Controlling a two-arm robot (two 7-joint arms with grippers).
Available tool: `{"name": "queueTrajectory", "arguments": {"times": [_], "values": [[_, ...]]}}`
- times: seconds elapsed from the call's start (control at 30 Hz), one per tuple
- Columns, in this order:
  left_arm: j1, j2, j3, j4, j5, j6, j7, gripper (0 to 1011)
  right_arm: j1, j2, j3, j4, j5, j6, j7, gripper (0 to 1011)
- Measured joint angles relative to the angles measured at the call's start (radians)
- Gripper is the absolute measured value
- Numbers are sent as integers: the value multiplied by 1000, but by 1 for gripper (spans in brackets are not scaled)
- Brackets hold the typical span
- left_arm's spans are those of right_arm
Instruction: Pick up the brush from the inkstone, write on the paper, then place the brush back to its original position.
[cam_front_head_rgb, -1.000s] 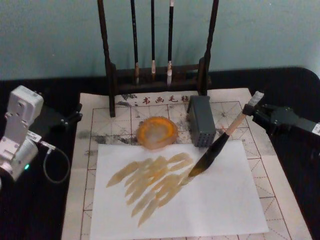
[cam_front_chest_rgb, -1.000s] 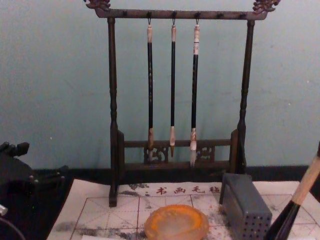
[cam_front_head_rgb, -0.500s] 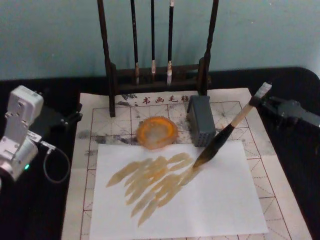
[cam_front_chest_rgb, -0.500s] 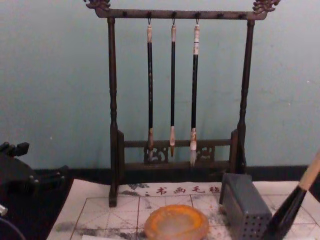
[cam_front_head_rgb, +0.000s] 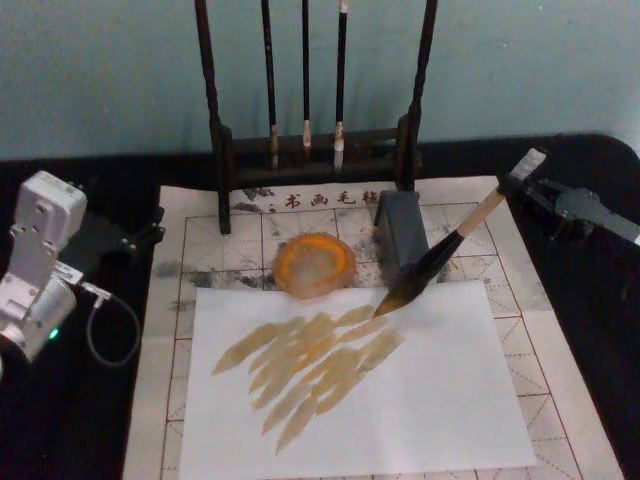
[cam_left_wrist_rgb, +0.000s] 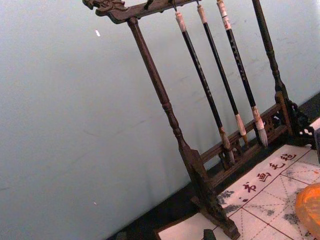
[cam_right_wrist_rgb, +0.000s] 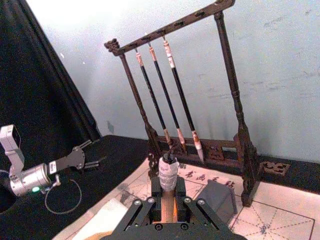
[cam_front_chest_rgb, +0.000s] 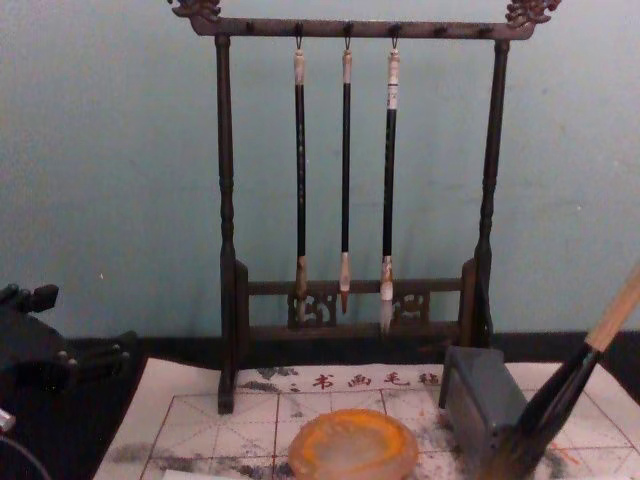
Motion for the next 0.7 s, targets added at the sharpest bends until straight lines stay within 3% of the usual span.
{"name": "queueTrajectory", "arguments": {"times": [0.4, 0.7], "values": [[0, 0, 0, 0, 0, 0, 0, 1001, 18, -57, 1, 23, 60, 3, -15, 178], [0, 0, 0, 0, 0, 0, 0, 1001, 48, -106, -20, 56, 108, 14, -35, 178]]}}
